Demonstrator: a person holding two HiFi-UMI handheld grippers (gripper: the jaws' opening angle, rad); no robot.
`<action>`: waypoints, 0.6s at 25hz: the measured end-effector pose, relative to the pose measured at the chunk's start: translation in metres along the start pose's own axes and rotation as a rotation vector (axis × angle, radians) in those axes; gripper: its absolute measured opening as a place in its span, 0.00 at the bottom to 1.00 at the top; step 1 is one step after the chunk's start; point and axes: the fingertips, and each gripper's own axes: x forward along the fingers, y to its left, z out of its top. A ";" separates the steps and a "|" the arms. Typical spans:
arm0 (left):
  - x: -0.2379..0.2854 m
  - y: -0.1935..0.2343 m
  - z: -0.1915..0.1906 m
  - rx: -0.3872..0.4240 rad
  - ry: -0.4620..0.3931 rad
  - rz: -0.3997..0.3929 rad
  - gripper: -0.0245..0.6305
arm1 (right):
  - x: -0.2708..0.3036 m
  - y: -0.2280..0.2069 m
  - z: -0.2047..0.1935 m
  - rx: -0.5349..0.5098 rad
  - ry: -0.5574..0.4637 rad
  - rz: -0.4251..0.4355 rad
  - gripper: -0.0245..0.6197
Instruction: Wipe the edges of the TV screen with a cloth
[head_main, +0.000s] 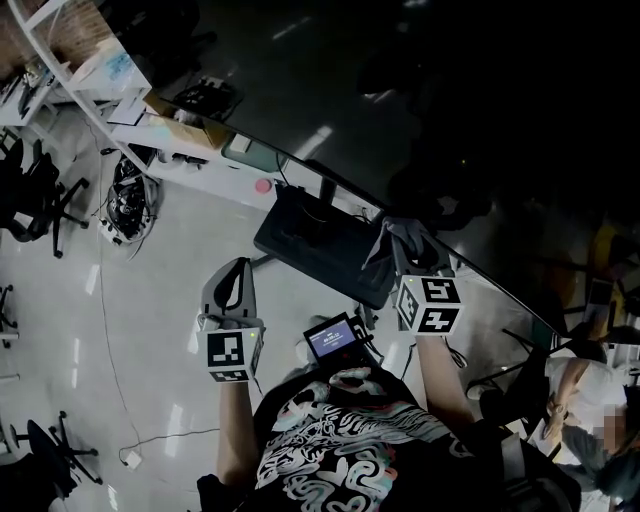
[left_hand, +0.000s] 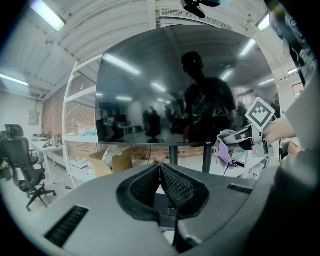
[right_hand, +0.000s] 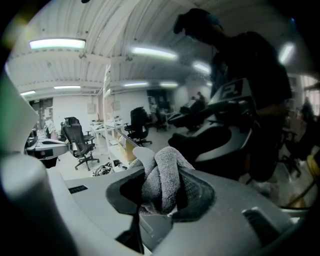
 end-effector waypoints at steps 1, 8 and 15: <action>-0.001 0.000 0.000 0.000 0.001 0.000 0.06 | 0.000 0.000 0.000 0.000 0.001 0.000 0.27; -0.008 0.016 0.006 -0.001 0.002 0.028 0.06 | 0.010 0.009 0.008 0.003 0.004 0.007 0.27; -0.010 0.040 0.008 0.005 0.000 0.063 0.06 | 0.025 0.028 0.013 0.011 -0.003 0.028 0.27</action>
